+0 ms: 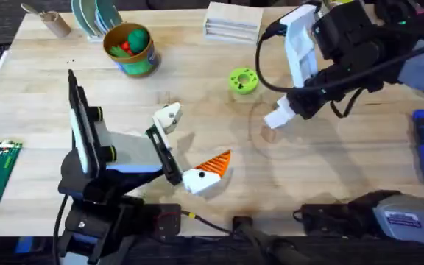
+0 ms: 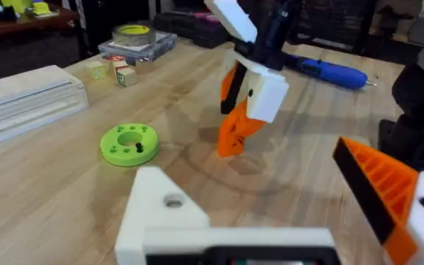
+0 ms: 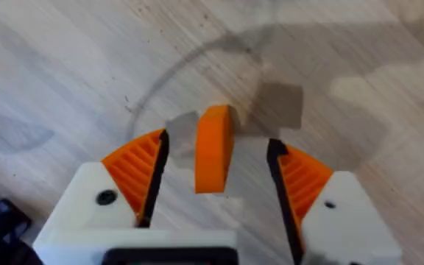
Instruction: Pick up the gripper from the table and insert it into the empty holder that is missing its gripper. Then pick up a screw, insert it into the mounting hole, and use the screwdriver to tighten it. Finally, clean up the table by picking up the vegetable and placing it into the bucket.
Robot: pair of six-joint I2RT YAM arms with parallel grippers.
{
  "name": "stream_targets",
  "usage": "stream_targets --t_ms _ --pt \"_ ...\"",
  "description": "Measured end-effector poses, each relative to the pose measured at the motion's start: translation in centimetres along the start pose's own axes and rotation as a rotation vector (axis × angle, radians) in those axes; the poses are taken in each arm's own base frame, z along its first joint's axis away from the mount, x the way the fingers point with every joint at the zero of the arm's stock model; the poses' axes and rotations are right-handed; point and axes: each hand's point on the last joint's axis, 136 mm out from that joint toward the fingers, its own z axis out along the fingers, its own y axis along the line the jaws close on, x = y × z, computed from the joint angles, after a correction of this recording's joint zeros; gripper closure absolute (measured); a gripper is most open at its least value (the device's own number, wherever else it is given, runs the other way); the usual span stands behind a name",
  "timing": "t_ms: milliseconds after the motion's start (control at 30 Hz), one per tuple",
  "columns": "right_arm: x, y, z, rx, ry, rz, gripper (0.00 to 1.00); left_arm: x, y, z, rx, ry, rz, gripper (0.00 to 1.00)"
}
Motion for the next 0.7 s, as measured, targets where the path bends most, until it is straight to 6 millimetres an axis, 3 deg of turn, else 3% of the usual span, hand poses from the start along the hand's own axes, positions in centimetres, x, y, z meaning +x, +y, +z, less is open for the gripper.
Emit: stream_targets --t_ms 167,200,233,300,500,700 --pt "0.26 0.44 0.13 0.006 0.021 -0.027 0.191 0.0 0.0 0.0 0.0 0.0 0.0 0.008" --pt "0.28 0.39 0.14 0.01 0.023 -0.03 0.229 -0.01 0.0 0.0 0.0 0.0 0.0 0.008" --pt "0.33 0.31 0.14 0.016 0.025 -0.032 0.363 0.0 0.0 0.0 0.0 0.0 0.0 0.008" --pt "0.34 0.28 0.14 0.017 0.026 -0.032 0.435 0.0 0.0 0.0 0.0 0.0 0.0 0.008" --pt "0.36 0.28 0.14 0.017 0.027 -0.034 0.533 0.0 0.0 0.0 0.0 0.0 0.0 0.008" --pt "0.43 0.21 0.1 0.022 0.031 -0.035 0.86 0.0 0.0 0.0 0.0 0.0 0.0 0.008"
